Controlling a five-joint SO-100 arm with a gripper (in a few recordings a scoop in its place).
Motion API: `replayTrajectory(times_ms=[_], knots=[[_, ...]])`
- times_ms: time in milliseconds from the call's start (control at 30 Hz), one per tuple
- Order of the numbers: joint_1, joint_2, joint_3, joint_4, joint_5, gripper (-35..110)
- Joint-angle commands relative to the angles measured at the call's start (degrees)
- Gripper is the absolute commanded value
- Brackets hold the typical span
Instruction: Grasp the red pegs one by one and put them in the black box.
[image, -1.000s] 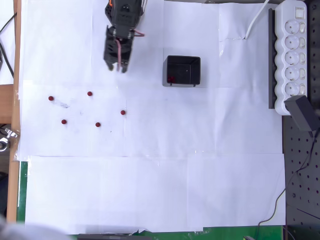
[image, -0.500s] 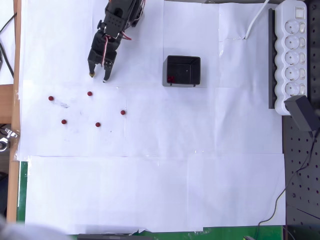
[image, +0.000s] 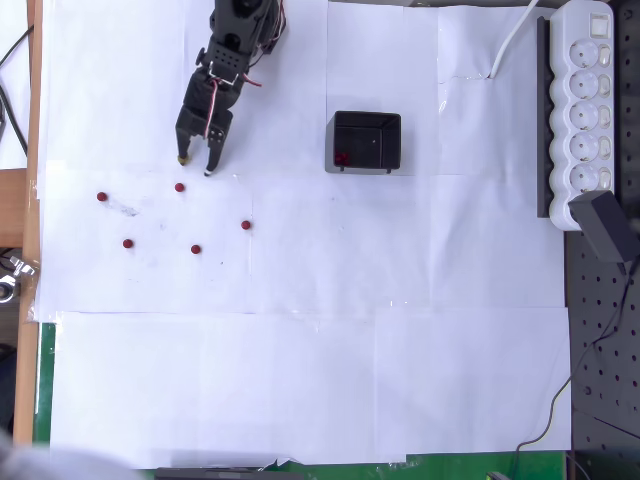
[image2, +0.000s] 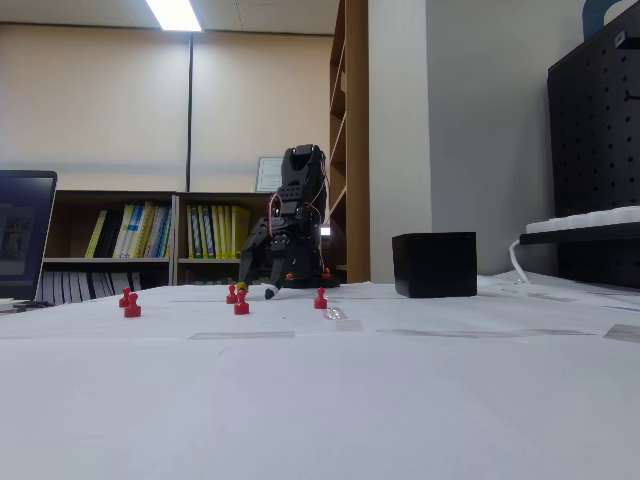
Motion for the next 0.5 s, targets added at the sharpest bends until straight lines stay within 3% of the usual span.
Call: replayTrajectory(times_ms=[0, 467], knots=[[0.0, 3.16, 4.83, -2.2, -1.23, 17], [1.14, 11.6, 12.66, -4.13, -2.64, 17]])
